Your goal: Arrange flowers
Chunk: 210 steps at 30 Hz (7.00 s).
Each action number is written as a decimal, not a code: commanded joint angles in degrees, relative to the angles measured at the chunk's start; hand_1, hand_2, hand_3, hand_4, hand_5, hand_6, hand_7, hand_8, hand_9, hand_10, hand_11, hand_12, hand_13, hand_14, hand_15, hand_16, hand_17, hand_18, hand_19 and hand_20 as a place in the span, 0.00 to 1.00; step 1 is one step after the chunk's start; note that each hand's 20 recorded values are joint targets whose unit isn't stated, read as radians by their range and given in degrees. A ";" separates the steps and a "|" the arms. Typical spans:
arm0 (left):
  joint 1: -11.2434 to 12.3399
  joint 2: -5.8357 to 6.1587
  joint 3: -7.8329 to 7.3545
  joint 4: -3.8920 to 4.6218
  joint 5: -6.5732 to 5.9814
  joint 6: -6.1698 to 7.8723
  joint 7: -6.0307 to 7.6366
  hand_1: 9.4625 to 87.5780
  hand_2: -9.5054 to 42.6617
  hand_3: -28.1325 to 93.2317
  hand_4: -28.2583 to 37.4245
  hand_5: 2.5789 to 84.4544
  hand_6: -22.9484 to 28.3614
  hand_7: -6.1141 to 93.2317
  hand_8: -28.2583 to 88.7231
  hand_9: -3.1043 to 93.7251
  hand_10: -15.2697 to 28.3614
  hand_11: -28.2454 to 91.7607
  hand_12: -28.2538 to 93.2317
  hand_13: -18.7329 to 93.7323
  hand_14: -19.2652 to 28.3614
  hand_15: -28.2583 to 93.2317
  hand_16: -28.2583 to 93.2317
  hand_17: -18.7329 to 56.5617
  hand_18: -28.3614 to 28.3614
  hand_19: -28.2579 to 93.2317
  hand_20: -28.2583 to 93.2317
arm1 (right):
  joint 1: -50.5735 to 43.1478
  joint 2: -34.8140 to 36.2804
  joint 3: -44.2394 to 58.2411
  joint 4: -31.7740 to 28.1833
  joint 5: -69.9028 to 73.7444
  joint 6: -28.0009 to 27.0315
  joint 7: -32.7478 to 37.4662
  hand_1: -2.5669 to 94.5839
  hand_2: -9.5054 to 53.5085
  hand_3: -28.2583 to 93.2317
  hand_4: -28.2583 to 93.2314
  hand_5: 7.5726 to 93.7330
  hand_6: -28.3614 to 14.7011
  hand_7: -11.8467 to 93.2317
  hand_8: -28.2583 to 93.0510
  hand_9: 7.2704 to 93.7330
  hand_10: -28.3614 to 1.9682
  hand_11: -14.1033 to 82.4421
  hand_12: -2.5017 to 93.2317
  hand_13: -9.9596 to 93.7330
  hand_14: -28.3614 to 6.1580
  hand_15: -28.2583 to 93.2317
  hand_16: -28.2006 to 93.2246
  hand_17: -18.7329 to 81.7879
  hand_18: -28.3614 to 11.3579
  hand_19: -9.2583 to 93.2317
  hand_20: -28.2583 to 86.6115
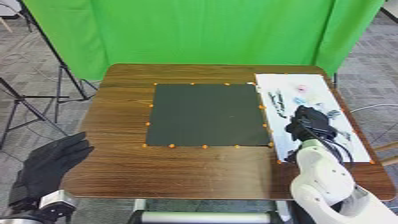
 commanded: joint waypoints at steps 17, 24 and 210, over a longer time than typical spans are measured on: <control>-2.08 0.62 -0.81 -0.48 1.00 0.41 -3.54 0.22 0.31 0.88 0.12 0.57 0.73 0.20 0.16 0.44 0.87 0.54 0.31 0.41 0.99 0.71 0.13 0.11 0.88 0.72 0.33 | 26.61 -23.70 -22.37 14.12 0.05 -7.78 -8.12 0.58 0.00 0.86 0.05 0.88 0.59 0.41 0.44 0.89 0.63 0.59 0.47 0.87 0.54 0.84 0.47 0.58 0.08 1.00 0.26; -7.99 1.08 1.31 0.72 2.76 -1.23 -6.84 0.22 0.31 0.88 0.12 0.57 0.73 0.20 0.16 0.44 0.87 0.54 0.31 0.41 0.98 0.71 0.13 0.11 0.88 0.72 0.33 | 26.39 -31.54 -22.80 21.31 -2.51 -11.05 -9.23 0.58 0.00 0.86 0.05 0.88 0.60 0.41 0.43 0.89 0.63 0.59 0.47 0.87 0.54 0.84 0.47 0.58 0.08 1.00 0.26; -4.11 -0.12 6.09 0.27 7.23 2.70 -1.84 0.23 0.30 0.89 0.12 0.59 0.76 0.24 0.16 0.47 0.88 0.59 0.32 0.42 0.99 0.75 0.13 0.13 0.87 0.71 0.37 | -15.79 6.48 18.69 7.08 9.51 -3.26 2.43 0.57 0.02 0.83 0.00 0.85 0.56 0.39 0.35 0.87 0.47 0.62 0.32 0.88 0.60 0.80 0.43 0.60 0.13 1.00 0.18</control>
